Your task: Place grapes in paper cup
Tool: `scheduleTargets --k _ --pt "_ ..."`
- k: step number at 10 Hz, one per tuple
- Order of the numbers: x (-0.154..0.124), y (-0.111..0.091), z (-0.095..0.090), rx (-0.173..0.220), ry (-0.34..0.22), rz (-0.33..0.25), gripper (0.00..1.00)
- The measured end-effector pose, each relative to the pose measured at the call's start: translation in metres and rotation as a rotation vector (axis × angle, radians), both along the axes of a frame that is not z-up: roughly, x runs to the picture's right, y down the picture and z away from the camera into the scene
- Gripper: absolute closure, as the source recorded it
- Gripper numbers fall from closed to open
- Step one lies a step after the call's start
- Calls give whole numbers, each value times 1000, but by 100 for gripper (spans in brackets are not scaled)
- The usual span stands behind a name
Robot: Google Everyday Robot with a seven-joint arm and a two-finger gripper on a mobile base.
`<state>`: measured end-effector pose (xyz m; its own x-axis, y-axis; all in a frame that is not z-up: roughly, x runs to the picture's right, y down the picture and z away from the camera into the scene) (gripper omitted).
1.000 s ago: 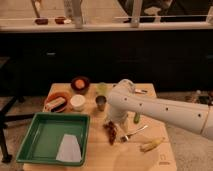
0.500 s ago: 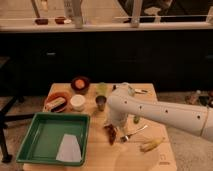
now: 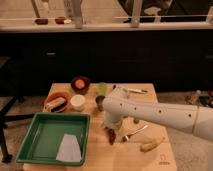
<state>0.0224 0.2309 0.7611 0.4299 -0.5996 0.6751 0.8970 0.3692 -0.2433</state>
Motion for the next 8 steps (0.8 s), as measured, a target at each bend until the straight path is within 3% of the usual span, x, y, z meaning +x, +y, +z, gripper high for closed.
scheduleTargets --k 8 --pt "-9 24 26 -83 -70 -3 20"
